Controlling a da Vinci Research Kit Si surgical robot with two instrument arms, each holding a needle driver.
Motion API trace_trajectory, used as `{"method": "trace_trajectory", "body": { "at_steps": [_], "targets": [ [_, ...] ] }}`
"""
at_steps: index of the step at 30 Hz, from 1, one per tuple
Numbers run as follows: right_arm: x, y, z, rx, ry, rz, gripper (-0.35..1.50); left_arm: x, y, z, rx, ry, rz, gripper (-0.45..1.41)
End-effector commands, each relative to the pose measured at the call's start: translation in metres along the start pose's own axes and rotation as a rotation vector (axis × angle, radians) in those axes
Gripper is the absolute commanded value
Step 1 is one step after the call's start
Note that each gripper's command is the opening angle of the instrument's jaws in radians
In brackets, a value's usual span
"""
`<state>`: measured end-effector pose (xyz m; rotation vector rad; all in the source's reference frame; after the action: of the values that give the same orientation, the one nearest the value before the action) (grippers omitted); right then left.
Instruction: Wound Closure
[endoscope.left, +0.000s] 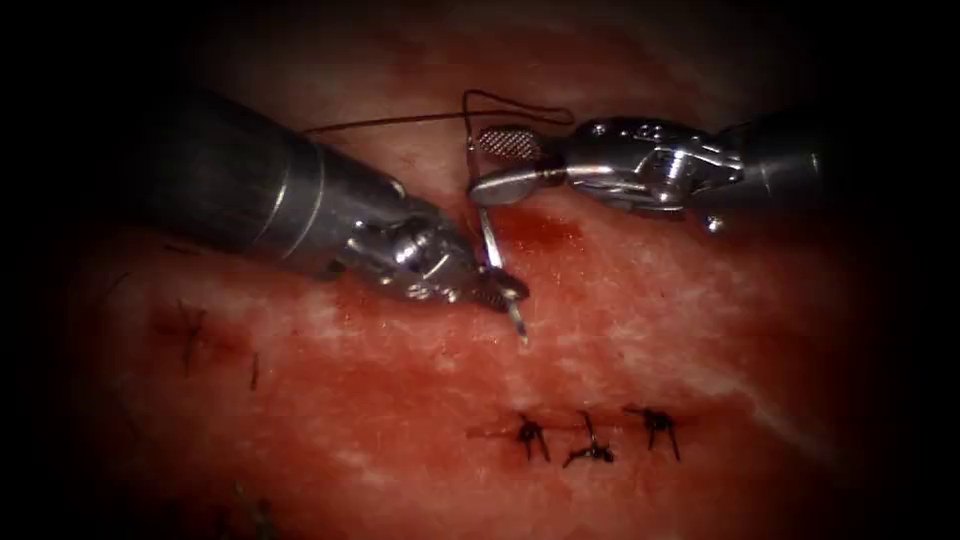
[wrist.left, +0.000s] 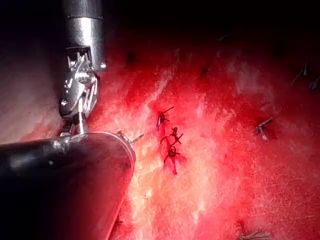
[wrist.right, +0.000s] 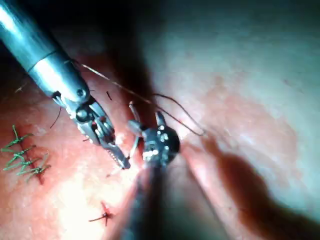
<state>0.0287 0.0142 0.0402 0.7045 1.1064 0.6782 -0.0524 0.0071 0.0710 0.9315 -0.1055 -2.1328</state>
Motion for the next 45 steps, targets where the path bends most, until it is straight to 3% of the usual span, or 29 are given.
{"method": "trace_trajectory", "body": {
  "at_steps": [1,14,20,30,31,32,33,39,40,41,42,45],
  "targets": [
    [-0.0008,-0.0002,0.001,0.004,-0.001,0.007,0.74,0.0002,0.0001,0.0009,0.001,0.002,0.005,-0.45],
    [-0.001,-0.0004,0.0022,0.039,-0.005,0.041,0.67,0.0004,0.0002,0.0015,-0.001,-0.007,0.021,-0.45],
    [-0.0012,-0.0002,0.0025,0.041,-0.007,0.067,0.44,0.0004,0.0002,0.0014,-0.001,-0.005,0.028,-0.45],
    [-0.0022,-0.0002,0.0028,0.044,-0.009,0.074,0.41,0.0005,-0.0001,0.0012,-0.001,-0.008,0.033,-0.45],
    [-0.0021,-0.0002,0.0027,0.044,-0.009,0.075,0.24,0.0005,0.0,0.0012,-0.001,-0.008,0.033,-0.45],
    [-0.002,-0.0002,0.0027,0.044,-0.009,0.075,-0.18,0.0005,0.0,0.0013,-0.001,-0.009,0.033,-0.45],
    [-0.0019,-0.0002,0.0026,0.045,-0.01,0.076,-0.35,0.0005,0.0,0.0013,-0.001,-0.009,0.033,-0.45],
    [-0.0015,-0.0003,0.0008,0.056,-0.011,0.08,-0.35,0.0003,0.0002,0.001,-0.001,-0.012,0.035,-0.45],
    [-0.0016,-0.0003,0.0007,0.054,-0.011,0.08,-0.35,0.0002,0.0001,0.001,-0.001,-0.011,0.035,-0.42],
    [-0.0016,-0.0002,0.0006,0.048,-0.009,0.079,-0.35,0.0001,0.0,0.0009,-0.001,-0.01,0.005,0.27],
    [-0.0017,0.0,0.0004,0.034,-0.008,0.068,-0.35,-0.0001,-0.0002,0.0006,-0.002,-0.008,-0.044,0.82],
    [-0.0016,0.0006,0.0,0.01,0.012,0.033,-0.35,-0.0004,-0.0005,0.0,0.037,0.002,-0.166,1.01]
  ]
}}
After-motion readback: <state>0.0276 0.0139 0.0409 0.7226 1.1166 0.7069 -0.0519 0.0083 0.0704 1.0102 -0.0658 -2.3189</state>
